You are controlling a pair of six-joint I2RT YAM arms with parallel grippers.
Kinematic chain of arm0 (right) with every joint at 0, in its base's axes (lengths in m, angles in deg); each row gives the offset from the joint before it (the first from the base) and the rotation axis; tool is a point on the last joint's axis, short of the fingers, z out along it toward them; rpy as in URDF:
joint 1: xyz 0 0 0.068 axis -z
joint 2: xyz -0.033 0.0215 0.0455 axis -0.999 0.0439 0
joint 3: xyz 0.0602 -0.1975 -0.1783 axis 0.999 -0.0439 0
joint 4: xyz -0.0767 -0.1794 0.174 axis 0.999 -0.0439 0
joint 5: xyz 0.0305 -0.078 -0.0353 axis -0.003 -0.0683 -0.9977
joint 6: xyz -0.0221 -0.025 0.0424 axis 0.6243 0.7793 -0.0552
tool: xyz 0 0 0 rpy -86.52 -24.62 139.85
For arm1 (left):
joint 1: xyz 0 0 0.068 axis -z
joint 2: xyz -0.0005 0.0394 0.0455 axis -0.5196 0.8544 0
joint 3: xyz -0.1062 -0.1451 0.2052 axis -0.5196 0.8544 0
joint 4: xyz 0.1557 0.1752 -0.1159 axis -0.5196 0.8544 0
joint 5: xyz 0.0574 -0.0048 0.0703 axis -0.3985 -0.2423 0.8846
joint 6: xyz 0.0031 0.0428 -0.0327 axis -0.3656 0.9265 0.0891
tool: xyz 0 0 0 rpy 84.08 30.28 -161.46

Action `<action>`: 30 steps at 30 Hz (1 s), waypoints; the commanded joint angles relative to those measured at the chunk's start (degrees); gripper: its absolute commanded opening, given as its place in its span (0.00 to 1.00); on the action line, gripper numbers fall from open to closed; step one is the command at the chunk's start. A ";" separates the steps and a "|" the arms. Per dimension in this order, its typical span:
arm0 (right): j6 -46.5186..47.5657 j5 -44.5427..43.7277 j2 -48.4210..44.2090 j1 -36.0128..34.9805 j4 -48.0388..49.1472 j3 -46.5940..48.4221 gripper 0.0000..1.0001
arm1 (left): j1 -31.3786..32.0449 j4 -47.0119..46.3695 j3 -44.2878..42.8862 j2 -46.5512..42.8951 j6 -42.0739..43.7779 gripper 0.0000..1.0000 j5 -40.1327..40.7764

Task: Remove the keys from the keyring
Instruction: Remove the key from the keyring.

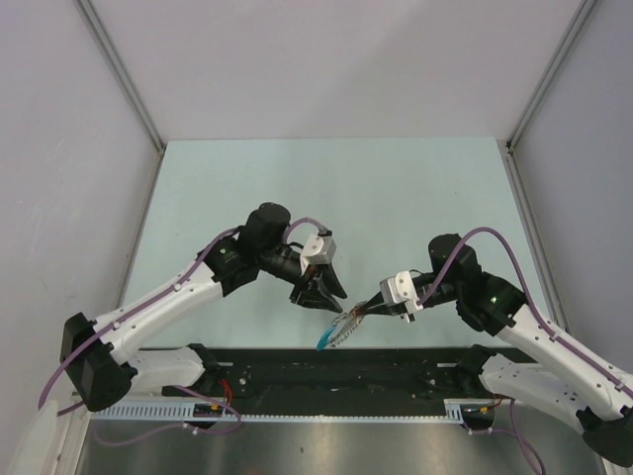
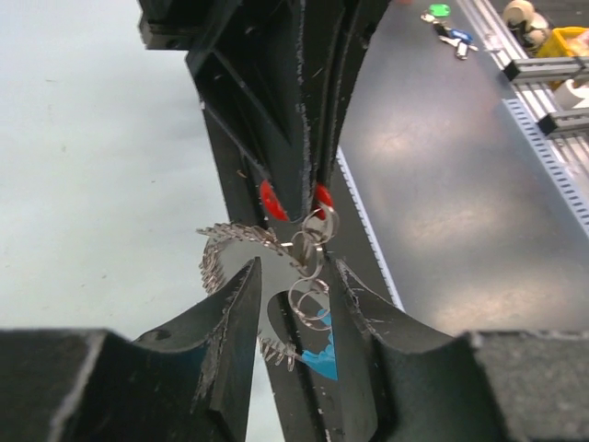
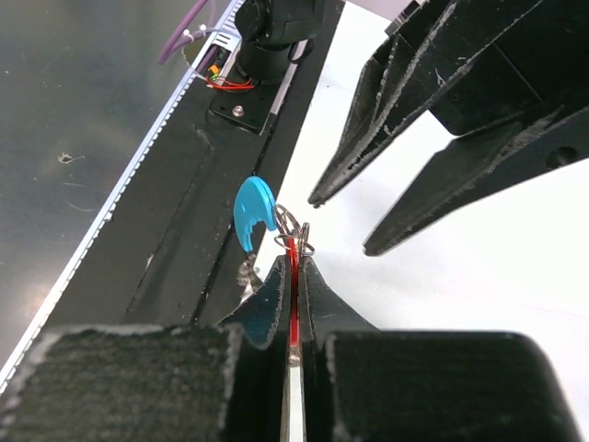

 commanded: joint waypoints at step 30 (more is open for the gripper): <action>1.11 -5.01 -0.67 -3.15 1.65 3.04 0.00 | 3.13 5.39 -2.89 3.95 -1.87 0.00 -9.36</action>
